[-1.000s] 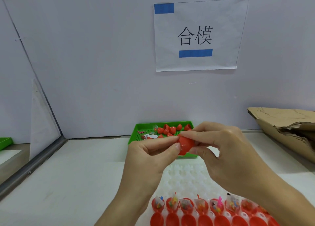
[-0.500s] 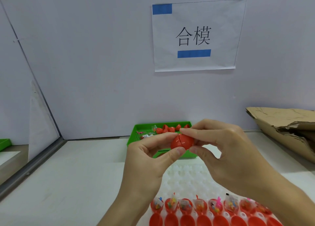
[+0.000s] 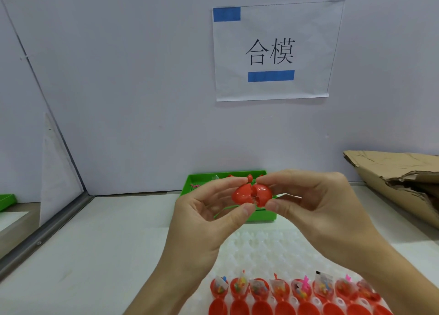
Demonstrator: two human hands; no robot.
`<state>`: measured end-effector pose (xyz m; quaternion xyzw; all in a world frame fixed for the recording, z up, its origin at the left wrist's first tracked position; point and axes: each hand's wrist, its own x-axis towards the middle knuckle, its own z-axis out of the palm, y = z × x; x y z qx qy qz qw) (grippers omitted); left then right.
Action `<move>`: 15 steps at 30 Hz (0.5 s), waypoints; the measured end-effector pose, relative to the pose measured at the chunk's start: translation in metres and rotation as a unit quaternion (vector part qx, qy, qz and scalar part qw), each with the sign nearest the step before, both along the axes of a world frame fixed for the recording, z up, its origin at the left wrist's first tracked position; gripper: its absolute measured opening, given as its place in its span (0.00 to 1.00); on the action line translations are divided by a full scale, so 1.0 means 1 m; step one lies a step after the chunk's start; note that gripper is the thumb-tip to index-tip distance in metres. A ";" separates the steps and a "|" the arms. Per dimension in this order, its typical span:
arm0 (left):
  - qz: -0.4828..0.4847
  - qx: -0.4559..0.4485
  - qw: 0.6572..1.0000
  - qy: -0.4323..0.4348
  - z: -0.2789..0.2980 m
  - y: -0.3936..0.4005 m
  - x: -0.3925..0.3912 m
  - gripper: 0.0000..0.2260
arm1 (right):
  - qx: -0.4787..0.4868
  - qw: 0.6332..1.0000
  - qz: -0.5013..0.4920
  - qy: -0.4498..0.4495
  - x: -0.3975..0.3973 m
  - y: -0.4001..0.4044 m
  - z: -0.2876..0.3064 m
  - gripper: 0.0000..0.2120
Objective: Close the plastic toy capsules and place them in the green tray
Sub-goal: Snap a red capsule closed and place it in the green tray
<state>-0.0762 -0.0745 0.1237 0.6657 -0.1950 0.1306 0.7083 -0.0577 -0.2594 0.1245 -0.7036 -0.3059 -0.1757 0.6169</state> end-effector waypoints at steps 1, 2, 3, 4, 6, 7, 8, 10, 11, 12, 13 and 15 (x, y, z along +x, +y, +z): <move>-0.001 0.000 1.000 -0.003 0.000 0.000 0.000 0.17 | 0.008 1.000 0.005 0.003 -0.001 0.000 0.001 0.12; -0.001 0.000 1.000 -0.006 0.001 0.001 0.000 0.16 | 0.014 1.000 0.009 0.004 -0.001 0.000 0.002 0.12; -0.001 -0.001 1.000 -0.010 0.001 0.000 0.000 0.16 | 0.018 1.000 0.011 0.004 -0.001 -0.001 0.002 0.12; 0.001 0.000 1.000 -0.015 0.001 0.000 0.000 0.16 | 0.020 1.000 0.014 0.004 -0.001 -0.001 0.002 0.12; 0.006 0.004 1.000 -0.027 0.000 -0.001 0.000 0.15 | 0.025 0.999 0.020 -0.001 -0.001 0.001 0.001 0.12; 0.008 0.007 0.999 -0.037 0.000 -0.001 0.000 0.15 | 0.028 0.999 0.022 -0.004 -0.001 0.002 0.001 0.13; 0.011 0.011 0.999 -0.048 0.000 -0.002 0.001 0.14 | 0.030 0.999 0.023 -0.006 -0.001 0.002 0.001 0.13; 0.014 0.022 0.997 -0.070 0.001 -0.003 0.000 0.13 | 0.029 0.999 0.023 -0.011 -0.001 0.003 0.001 0.13; 0.015 0.025 0.997 -0.078 0.001 -0.004 0.000 0.13 | 0.027 0.999 0.020 -0.012 -0.002 0.003 0.001 0.13; 0.015 0.025 0.996 -0.082 0.001 -0.005 -0.001 0.14 | 0.023 1.000 0.014 -0.015 -0.002 0.003 0.001 0.13; 0.015 0.025 0.996 -0.084 0.000 -0.005 -0.001 0.14 | 0.019 1.000 0.007 -0.018 -0.002 0.003 0.001 0.13; 0.017 0.026 0.996 -0.085 -0.001 -0.006 -0.001 0.14 | 0.015 1.000 -0.007 -0.024 -0.002 0.004 0.001 0.15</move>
